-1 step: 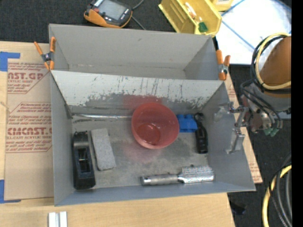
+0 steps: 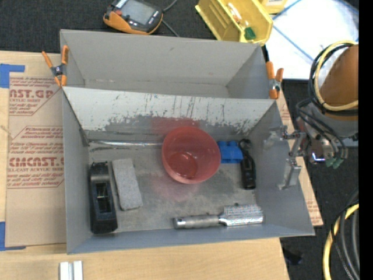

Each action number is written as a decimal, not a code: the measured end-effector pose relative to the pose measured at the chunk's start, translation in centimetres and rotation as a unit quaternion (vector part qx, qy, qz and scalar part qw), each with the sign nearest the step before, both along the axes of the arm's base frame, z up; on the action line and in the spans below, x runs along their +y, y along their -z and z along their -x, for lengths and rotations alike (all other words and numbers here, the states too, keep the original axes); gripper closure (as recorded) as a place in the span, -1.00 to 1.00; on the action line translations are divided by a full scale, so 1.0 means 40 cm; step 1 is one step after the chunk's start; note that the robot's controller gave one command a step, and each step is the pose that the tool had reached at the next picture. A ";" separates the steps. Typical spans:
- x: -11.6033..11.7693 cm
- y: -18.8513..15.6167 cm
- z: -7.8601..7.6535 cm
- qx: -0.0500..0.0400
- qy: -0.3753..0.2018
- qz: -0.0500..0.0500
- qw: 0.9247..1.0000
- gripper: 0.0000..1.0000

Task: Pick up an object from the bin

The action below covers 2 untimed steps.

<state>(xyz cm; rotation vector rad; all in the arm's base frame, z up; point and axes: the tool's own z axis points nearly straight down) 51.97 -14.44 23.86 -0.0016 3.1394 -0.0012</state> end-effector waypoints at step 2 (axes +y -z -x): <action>0.205 0.009 -0.026 -0.003 -0.104 0.001 0.995 -1.00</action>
Offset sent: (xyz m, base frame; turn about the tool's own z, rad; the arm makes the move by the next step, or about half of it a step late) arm 0.0087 0.0795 -0.0034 -0.2055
